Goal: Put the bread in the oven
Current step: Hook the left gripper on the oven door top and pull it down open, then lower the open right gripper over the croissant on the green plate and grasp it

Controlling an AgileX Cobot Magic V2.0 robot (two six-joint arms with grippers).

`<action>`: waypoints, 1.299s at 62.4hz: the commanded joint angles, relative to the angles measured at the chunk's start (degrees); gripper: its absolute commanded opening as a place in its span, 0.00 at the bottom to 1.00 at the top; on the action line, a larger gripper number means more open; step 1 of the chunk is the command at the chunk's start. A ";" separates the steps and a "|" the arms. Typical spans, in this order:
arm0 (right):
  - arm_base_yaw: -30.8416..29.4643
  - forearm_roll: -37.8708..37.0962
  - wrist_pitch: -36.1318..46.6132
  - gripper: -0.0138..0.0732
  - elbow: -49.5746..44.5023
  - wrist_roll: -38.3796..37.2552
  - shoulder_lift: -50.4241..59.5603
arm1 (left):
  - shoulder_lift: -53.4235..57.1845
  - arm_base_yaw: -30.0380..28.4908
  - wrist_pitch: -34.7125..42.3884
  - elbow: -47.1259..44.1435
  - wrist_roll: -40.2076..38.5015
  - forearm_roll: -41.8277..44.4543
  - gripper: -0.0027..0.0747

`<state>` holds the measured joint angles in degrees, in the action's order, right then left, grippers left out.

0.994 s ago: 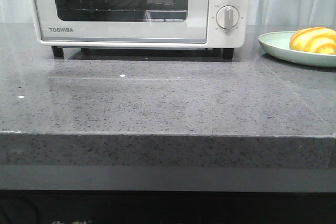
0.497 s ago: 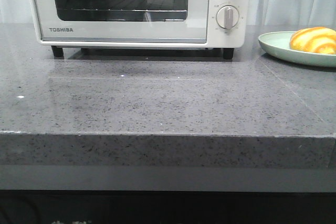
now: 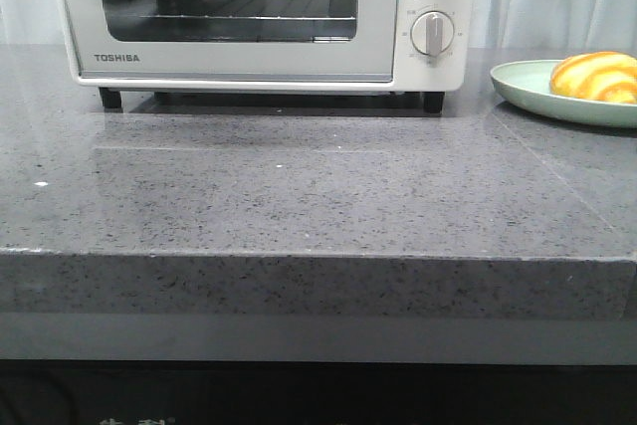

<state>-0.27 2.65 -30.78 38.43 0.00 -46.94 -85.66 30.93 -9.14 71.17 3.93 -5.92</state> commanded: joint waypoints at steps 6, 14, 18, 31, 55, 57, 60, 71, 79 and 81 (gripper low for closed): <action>0.00 -0.51 3.62 0.90 2.09 0.00 0.14 | 2.87 2.11 -11.29 0.68 -0.17 -0.38 0.01; 0.00 -0.51 3.62 0.90 2.09 0.00 0.14 | 6.60 2.32 -17.41 0.68 -0.17 -1.18 0.01; 0.00 -0.51 3.62 0.90 2.09 0.00 0.14 | 8.85 2.48 -20.86 0.68 -0.17 -1.18 0.01; 0.00 -0.51 3.62 0.90 2.09 0.00 0.14 | 16.01 2.48 -28.47 0.68 -0.17 -0.93 0.01; -0.60 0.44 0.20 0.90 4.86 -0.52 -0.53 | 32.59 2.48 -31.10 -9.51 -3.17 3.60 0.01; -1.12 0.44 -1.27 0.90 6.26 -0.66 -1.36 | 34.20 2.48 -31.26 -10.65 -3.17 3.60 0.01; -1.97 0.44 -3.19 0.90 8.57 -0.66 -2.85 | 36.14 2.48 -31.54 -12.07 -3.17 3.68 0.01; -3.83 0.44 -9.57 0.90 17.31 -0.66 -10.92 | 42.09 2.48 -32.02 -15.22 -3.17 3.68 0.01; -3.83 1.69 -12.69 0.90 23.93 -0.66 -18.20 | 43.53 2.48 -32.02 -15.44 -3.17 3.56 0.01; -3.83 2.12 -13.58 0.90 25.26 -0.66 -20.26 | 43.64 2.48 -32.02 -15.44 -3.17 3.56 0.01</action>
<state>-3.71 3.55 -45.10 58.67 -0.65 -63.56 -42.47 33.11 -45.11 54.37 1.44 -2.05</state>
